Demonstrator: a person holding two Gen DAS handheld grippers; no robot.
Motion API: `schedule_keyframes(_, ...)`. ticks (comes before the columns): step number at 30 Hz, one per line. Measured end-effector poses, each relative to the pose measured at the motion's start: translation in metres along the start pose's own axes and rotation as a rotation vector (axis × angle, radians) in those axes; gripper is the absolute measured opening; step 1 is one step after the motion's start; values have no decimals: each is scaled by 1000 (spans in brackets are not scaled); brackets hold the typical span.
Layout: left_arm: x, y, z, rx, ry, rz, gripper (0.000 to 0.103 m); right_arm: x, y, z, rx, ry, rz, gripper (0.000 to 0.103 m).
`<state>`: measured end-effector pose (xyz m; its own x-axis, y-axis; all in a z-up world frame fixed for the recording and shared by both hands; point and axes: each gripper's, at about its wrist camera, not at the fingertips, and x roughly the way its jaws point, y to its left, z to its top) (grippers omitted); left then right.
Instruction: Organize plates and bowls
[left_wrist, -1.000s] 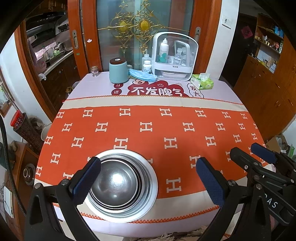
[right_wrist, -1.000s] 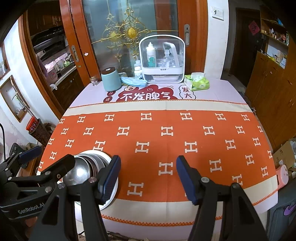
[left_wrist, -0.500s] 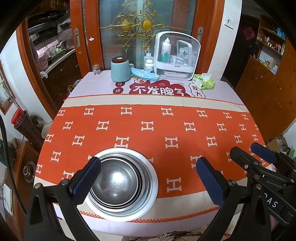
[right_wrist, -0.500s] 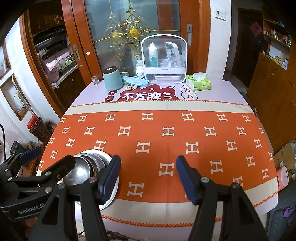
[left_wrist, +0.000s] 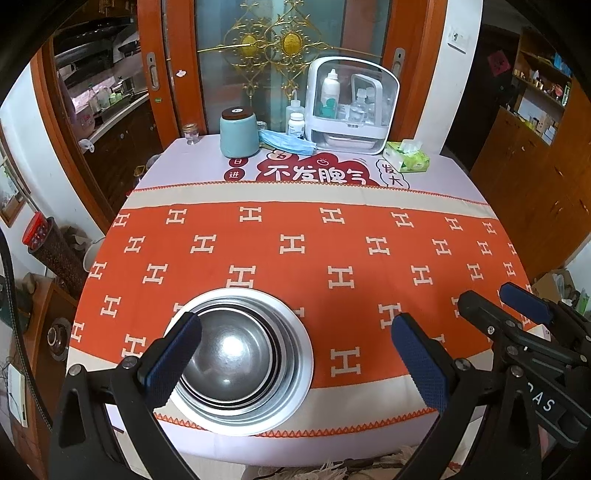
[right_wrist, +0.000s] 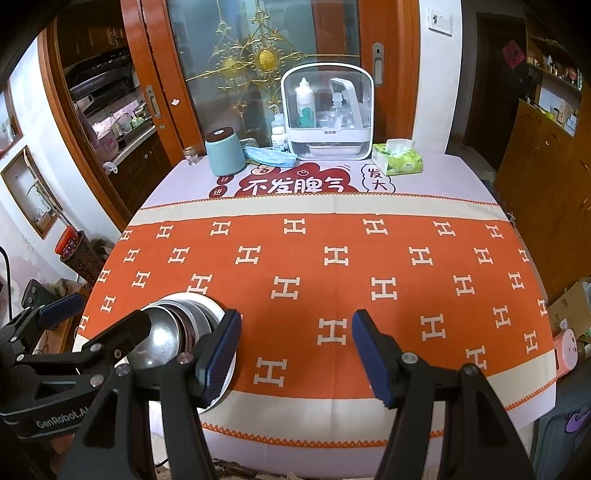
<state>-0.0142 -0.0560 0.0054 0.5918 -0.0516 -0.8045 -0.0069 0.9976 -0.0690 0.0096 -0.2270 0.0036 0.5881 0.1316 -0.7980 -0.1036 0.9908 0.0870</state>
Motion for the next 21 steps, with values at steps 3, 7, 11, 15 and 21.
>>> schedule_keyframes(3, 0, -3, -2, 6, 1, -1, 102, 0, -2, -2, 5, 0, 0, 63)
schedule_keyframes(7, -1, -7, -2, 14, -4, 6, 102, -2, -6, -5, 10, -3, 1, 63)
schedule_keyframes(11, -1, -9, -2, 12, 3, 1, 102, -2, -8, -7, 15, 1, 3, 63)
schedule_keyframes(15, -2, -12, -2, 16, 8, 0, 102, -4, -13, -8, 23, 6, 7, 63)
schedule_keyframes(21, 0, -16, -1, 17, 14, 1, 102, -4, -14, -8, 21, 7, 7, 63)
